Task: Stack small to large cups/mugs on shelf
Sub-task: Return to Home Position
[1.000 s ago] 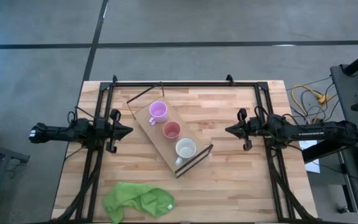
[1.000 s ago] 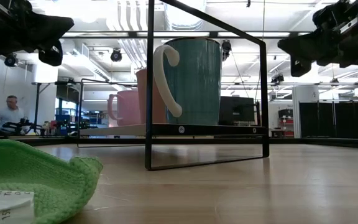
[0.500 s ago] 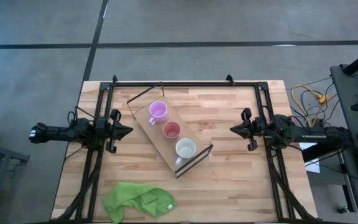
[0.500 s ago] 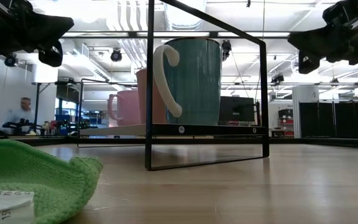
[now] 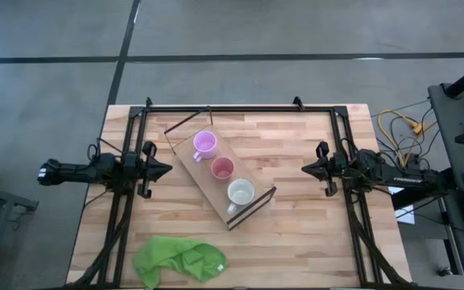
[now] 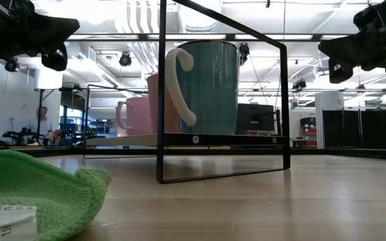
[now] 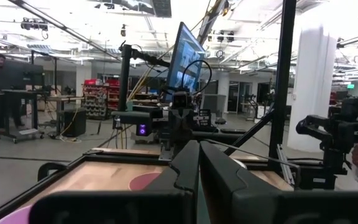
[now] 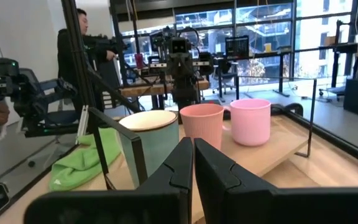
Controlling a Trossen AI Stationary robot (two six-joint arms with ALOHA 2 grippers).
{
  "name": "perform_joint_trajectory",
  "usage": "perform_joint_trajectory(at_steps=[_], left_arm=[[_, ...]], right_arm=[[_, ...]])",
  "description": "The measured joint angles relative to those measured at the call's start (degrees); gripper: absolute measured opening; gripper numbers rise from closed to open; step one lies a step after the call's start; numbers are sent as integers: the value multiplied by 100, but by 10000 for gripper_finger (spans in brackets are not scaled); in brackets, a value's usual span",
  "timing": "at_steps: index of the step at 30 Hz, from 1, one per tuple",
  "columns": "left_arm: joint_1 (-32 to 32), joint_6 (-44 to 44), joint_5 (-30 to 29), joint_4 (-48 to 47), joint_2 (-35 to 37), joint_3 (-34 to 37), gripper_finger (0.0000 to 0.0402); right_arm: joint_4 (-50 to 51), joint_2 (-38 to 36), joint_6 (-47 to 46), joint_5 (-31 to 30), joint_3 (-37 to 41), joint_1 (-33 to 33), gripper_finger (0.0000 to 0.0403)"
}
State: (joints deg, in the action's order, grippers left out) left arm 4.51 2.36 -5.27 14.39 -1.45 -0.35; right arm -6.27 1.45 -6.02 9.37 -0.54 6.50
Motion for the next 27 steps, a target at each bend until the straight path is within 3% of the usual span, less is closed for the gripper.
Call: perform_joint_trajectory(at_steps=[6, 27], left_arm=[[0, 6, -1, -52, 0, 1, 0], [2, 82, -379, -814, 0, 10, 0]], right_arm=[[460, -142, -154, -17, -4, 0, 8], [485, -14, -860, -150, -4, 2, 8]])
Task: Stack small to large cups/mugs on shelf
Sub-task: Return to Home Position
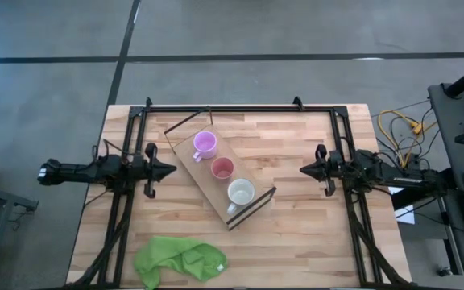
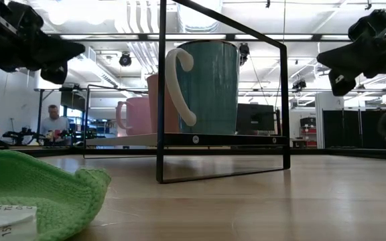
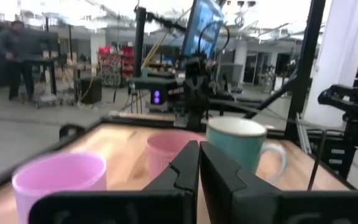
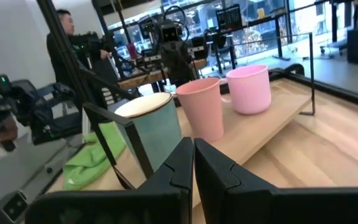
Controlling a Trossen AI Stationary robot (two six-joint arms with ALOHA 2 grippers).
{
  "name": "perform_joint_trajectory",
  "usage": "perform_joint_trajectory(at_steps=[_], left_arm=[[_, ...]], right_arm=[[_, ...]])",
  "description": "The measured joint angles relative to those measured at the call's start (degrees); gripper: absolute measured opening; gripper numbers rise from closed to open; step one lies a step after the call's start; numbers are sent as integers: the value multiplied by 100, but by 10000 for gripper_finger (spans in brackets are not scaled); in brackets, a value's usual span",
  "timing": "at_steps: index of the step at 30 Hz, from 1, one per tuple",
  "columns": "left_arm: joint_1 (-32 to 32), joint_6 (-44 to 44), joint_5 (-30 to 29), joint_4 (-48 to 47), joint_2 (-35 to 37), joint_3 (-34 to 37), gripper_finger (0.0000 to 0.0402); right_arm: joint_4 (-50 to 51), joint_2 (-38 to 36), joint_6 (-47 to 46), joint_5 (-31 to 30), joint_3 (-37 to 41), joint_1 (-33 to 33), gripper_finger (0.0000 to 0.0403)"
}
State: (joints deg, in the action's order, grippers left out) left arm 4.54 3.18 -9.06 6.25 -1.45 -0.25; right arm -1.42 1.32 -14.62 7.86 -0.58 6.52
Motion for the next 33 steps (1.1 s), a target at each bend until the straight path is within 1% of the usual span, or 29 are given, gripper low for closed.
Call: perform_joint_trajectory(at_steps=[5, 11, 16, 25, 27, 30, 33], left_arm=[[0, 384, -29, -218, 1, 0, 0], [0, 395, -26, -295, 0, 0, 0], [0, 393, -20, -381, -6, 0, 0], [0, 358, -20, -380, -26, 0, 0], [0, 360, -20, -379, -48, -2, 0], [0, 362, -20, -379, -82, 0, 0], [0, 365, -20, -379, -102, -2, 0]], right_arm=[[-5, -8, -545, -2, 0, 2, 8], [-5, -4, -1418, 0, 0, 2, 8], [-7, -4, -1764, -3, 0, 2, 8], [-7, -4, -3796, -3, 0, 1, 9], [-6, -4, -4119, -3, 0, 2, 9], [-7, -4, -4158, -3, 0, 2, 9], [-8, -4, -3868, -5, 0, 2, 9]])
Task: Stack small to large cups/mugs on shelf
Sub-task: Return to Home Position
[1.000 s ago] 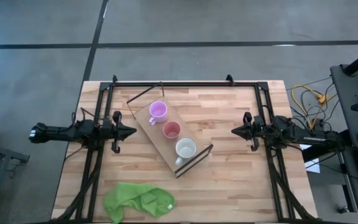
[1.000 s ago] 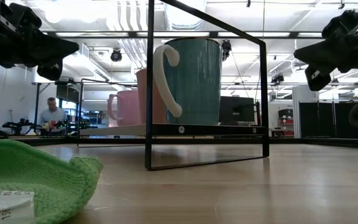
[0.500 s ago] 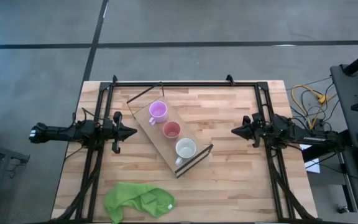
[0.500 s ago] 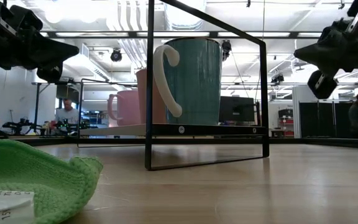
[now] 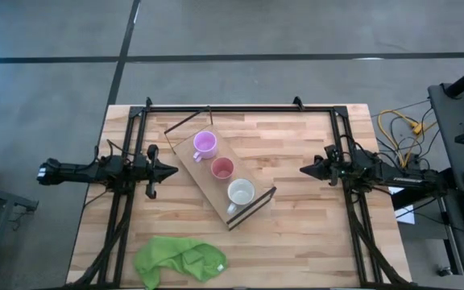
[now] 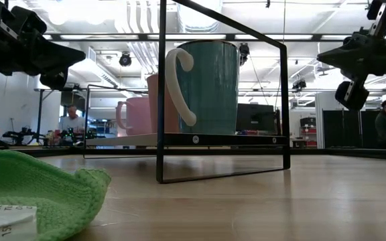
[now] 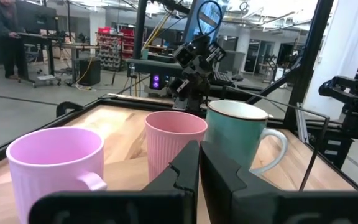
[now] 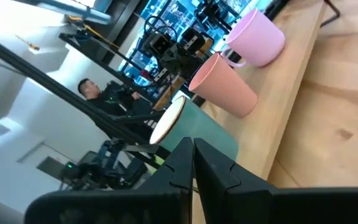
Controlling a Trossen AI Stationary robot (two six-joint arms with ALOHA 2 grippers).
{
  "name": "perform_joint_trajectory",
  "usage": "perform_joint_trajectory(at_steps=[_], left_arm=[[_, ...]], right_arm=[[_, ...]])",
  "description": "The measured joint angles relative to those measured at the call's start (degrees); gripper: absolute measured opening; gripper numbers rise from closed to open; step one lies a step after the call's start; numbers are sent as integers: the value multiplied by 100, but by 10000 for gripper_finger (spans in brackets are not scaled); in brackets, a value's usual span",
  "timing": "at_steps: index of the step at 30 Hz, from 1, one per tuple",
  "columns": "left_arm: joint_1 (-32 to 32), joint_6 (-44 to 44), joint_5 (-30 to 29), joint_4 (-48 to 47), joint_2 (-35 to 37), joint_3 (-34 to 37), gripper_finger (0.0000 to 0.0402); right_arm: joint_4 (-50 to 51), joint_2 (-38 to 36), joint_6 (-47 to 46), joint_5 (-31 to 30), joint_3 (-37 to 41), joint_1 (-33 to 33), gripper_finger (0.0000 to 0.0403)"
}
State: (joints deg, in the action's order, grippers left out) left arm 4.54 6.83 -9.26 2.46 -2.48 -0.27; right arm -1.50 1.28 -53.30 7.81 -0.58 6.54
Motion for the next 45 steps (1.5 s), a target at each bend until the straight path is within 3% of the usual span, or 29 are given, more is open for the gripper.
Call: perform_joint_trajectory(at_steps=[7, 15, 26, 29, 36, 45], left_arm=[[0, 9, 0, 2, -11, 1, 0], [0, 7, 0, 2, -12, 0, 0], [0, 7, 0, 4, -26, 2, 0], [0, 4, -2, 4, -24, 1, 0], [0, 4, -1, 4, -62, 0, 0], [0, 4, -1, 7, -70, 0, 0]], right_arm=[[0, 2, 609, -2, 0, 0, 9], [0, 0, 701, 1, 2, -1, 9], [-52, -7, 4585, 2, 2, -2, 9], [-49, -7, 5200, 2, 3, -1, 9], [-35, 0, 5558, 1, 4, 0, 9], [-33, 0, 4659, 2, 4, -1, 9]])
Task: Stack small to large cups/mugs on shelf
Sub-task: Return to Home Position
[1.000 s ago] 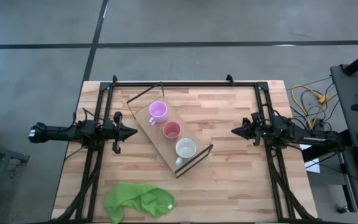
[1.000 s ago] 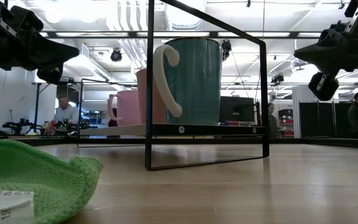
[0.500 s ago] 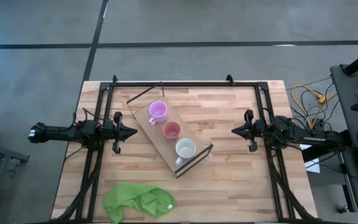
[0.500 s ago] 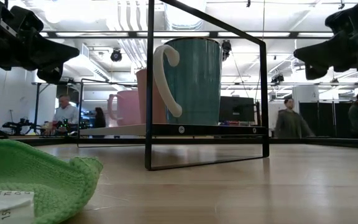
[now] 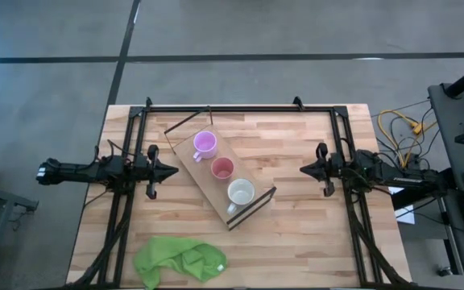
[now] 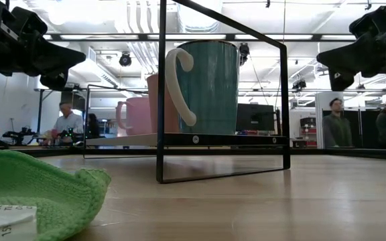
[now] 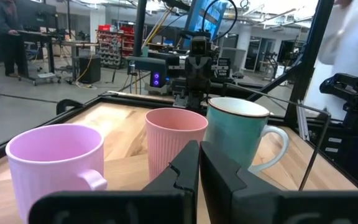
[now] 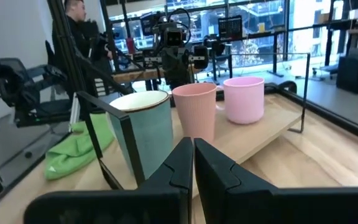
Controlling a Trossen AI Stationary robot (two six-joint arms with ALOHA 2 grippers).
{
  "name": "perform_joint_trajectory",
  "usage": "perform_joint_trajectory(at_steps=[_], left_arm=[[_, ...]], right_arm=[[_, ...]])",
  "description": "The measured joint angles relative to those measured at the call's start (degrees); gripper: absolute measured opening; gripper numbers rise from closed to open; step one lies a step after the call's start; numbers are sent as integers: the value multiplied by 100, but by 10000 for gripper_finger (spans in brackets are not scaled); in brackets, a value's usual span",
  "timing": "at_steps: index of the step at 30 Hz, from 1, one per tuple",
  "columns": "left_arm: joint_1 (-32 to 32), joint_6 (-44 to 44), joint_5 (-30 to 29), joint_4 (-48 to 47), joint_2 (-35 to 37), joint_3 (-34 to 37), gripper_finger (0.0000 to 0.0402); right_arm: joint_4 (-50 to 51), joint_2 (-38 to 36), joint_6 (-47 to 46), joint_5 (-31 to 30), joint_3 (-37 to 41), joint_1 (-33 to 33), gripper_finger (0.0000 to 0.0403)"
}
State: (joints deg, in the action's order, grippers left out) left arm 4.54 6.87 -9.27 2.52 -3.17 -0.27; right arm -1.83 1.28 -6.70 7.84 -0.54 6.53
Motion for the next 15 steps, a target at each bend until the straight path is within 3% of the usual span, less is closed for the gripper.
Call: perform_joint_trajectory(at_steps=[15], left_arm=[[-1, -2, -1, 0, -7, 0, 0]], right_arm=[[0, 0, -111, 0, 0, 2, 9]])
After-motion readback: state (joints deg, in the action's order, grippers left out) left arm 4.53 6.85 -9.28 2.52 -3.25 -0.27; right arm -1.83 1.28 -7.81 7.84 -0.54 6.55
